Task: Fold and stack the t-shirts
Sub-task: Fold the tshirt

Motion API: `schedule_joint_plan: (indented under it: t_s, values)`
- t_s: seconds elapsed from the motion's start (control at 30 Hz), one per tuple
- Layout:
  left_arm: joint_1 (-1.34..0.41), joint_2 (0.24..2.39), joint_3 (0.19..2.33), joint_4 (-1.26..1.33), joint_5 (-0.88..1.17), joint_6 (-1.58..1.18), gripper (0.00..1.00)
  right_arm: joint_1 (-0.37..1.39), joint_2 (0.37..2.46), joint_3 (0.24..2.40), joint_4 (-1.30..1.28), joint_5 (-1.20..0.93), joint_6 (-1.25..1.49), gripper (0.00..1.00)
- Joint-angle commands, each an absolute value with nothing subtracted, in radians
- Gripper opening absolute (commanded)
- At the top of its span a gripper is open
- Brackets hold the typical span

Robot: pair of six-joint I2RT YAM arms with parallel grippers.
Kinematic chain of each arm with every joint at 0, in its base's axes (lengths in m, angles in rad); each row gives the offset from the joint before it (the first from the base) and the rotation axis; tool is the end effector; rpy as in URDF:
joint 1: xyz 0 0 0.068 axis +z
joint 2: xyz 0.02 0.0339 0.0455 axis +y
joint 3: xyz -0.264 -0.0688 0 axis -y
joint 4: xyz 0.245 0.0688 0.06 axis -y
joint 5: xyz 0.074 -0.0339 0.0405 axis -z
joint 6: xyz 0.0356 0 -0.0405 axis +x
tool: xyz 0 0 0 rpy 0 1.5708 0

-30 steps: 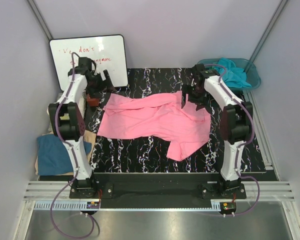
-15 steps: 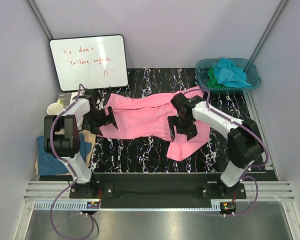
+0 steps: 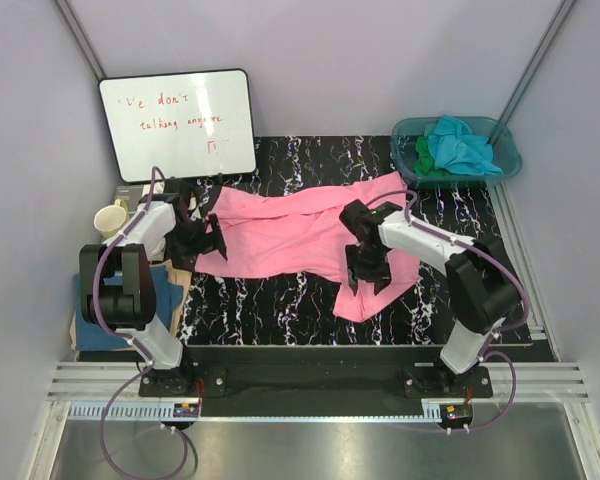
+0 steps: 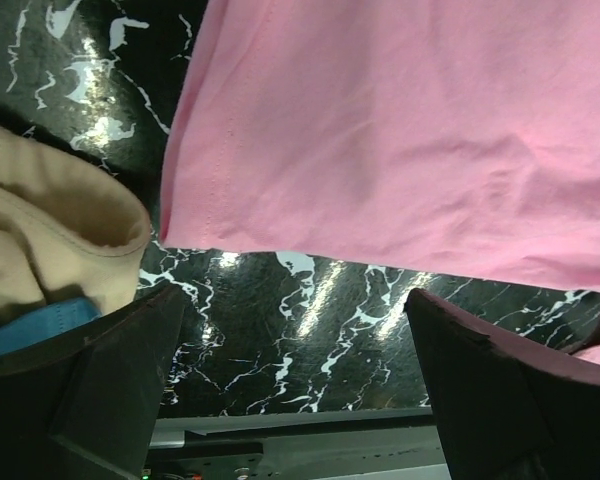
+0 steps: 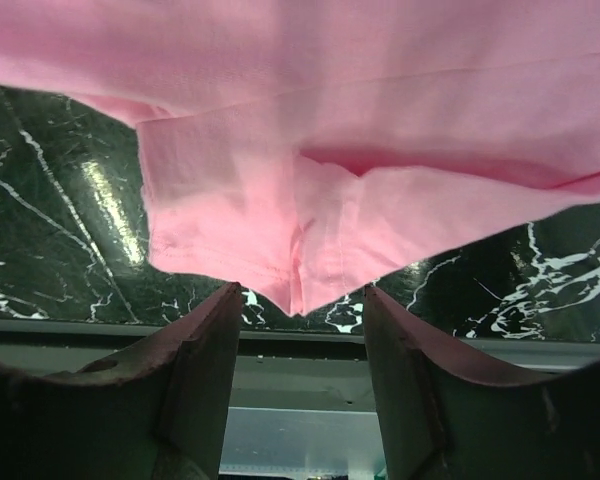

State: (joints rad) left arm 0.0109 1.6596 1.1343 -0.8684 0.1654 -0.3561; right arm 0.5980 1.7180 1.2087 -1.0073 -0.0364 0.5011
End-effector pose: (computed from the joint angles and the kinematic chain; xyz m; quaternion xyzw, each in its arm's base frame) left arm 0.3047 -0.0025 0.1981 -0.1740 0.9773 -0.0962 0.0727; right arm 0.2537 0.1744 0.1982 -0.0489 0.9983 0.0297 0.0136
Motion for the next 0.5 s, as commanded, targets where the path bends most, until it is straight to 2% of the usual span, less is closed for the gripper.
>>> schedule_joint_plan:
  t_s: [0.0,0.23,0.33,0.37,0.47]
  values:
    - [0.015,1.649,1.167,-0.88,0.112,-0.322,0.99,0.64,1.79,1.203,-0.982,-0.006,0.531,0.59]
    - [0.023,1.675,1.196,-0.891,0.081,-0.298,0.99,0.655,1.851,1.242,-0.976,0.052,0.509,0.54]
    - [0.028,1.683,1.206,-0.899,0.055,-0.284,0.99,0.658,1.87,1.255,-0.976,0.054,0.502,0.42]
    - [0.029,1.684,1.207,-0.9,0.052,-0.281,0.99,0.658,1.873,1.262,-0.974,0.052,0.499,0.3]
    - [0.034,1.703,1.209,-0.905,0.054,-0.278,0.99,0.661,1.882,1.282,-0.974,0.054,0.495,0.17]
